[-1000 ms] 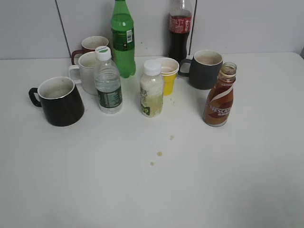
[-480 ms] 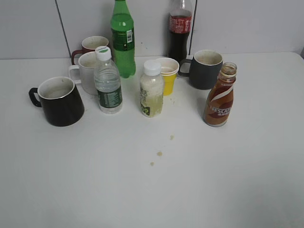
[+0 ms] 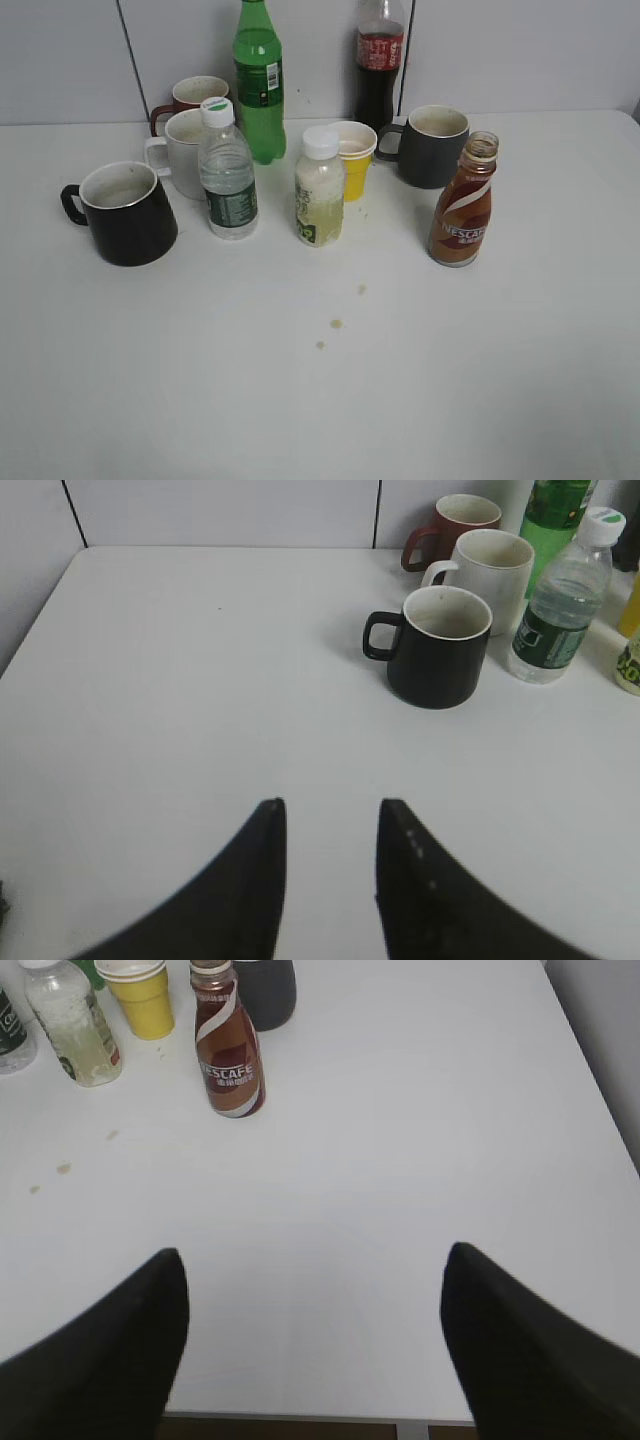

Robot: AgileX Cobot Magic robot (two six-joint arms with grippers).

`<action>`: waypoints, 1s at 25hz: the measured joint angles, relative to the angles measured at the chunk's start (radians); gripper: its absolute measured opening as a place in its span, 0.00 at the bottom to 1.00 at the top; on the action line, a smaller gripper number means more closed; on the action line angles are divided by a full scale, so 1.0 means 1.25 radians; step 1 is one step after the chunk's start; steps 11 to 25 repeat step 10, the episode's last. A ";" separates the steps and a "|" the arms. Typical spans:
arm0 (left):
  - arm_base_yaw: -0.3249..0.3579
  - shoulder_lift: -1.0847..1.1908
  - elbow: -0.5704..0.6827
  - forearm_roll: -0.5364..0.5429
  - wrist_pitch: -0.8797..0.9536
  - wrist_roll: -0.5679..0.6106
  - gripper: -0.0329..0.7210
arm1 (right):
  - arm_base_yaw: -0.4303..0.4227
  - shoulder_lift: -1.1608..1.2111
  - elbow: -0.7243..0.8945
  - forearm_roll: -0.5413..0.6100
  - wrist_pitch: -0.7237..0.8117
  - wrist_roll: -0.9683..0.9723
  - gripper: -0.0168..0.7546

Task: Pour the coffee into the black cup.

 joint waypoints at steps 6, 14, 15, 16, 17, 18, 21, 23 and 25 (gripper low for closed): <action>0.000 0.000 0.000 0.000 0.000 0.000 0.36 | 0.000 0.000 0.000 0.000 0.000 0.001 0.78; 0.000 0.000 0.000 0.000 0.000 0.000 0.36 | 0.000 0.000 0.000 0.000 0.000 0.001 0.78; 0.000 0.000 0.000 0.000 0.000 0.000 0.36 | 0.000 0.000 0.000 0.000 0.000 0.001 0.78; 0.000 0.000 0.000 0.000 0.000 0.000 0.36 | 0.000 0.000 0.000 0.000 0.000 0.001 0.78; 0.000 0.000 0.000 0.000 0.000 0.000 0.36 | 0.000 0.000 0.000 0.000 0.000 0.001 0.78; 0.000 0.000 0.000 0.000 0.000 0.000 0.36 | 0.000 0.000 0.000 0.000 0.000 0.001 0.78; 0.000 0.000 0.000 0.000 0.000 0.000 0.36 | 0.000 0.000 0.000 0.000 0.000 0.001 0.78; 0.000 0.000 0.000 0.000 0.000 0.000 0.36 | 0.000 0.000 0.000 0.000 0.000 0.001 0.78; 0.000 0.000 0.000 0.000 0.000 0.000 0.36 | 0.000 0.000 0.000 0.000 0.000 0.001 0.78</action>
